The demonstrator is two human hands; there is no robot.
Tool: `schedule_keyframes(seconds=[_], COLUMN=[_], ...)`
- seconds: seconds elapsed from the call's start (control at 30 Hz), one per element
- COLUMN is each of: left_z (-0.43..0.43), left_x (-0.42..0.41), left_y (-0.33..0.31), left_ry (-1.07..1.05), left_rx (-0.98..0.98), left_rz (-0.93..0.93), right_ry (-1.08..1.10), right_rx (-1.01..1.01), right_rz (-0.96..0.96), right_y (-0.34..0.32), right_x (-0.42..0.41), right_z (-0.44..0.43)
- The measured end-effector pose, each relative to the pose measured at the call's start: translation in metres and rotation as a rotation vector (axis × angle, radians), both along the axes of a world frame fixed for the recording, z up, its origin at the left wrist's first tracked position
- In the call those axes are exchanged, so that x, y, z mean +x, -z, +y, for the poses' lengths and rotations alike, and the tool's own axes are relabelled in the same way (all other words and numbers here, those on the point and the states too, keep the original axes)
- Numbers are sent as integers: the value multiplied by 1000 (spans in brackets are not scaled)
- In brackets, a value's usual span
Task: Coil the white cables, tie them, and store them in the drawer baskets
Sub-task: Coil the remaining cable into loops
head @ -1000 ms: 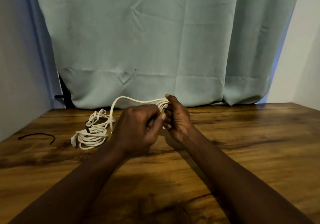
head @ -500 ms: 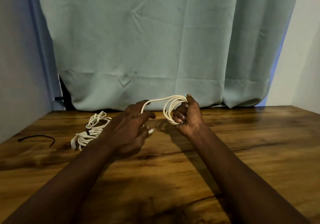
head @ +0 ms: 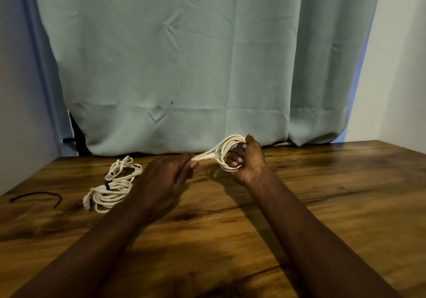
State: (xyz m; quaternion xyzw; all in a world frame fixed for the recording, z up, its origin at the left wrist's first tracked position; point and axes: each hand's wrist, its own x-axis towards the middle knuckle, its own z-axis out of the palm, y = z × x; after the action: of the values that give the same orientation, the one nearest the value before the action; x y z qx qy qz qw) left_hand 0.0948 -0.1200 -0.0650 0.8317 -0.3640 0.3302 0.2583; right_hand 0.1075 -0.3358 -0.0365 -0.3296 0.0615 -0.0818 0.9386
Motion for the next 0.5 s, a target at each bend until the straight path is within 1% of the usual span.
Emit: schedule_keyframes(seconds=[0.07, 0.1, 0.13, 0.2, 0.3, 0.37, 0.5], left_z=[-12, -17, -21, -25, -24, -23, -25], left_x=[-11, -14, -18, -21, -21, -21, -20], left_y=[3, 5, 6, 6, 8, 8, 8], left_ry=[62, 97, 124, 129, 61, 98, 275], left_rx=[-194, -254, -278, -227, -109, -128, -239], left_rz=[259, 357, 418, 443, 404, 468, 641], right_ry=[33, 72, 114, 176, 174, 174, 206], right_rx=[-9, -26, -56, -122, -183, -259, -559], right_rz=[-24, -34, -37, -34, -35, -39, -87], right_y=[2, 4, 6, 8, 8, 8, 16], right_x=[3, 4, 6, 7, 5, 2, -6], right_z=[4, 7, 10, 16, 26, 32, 46])
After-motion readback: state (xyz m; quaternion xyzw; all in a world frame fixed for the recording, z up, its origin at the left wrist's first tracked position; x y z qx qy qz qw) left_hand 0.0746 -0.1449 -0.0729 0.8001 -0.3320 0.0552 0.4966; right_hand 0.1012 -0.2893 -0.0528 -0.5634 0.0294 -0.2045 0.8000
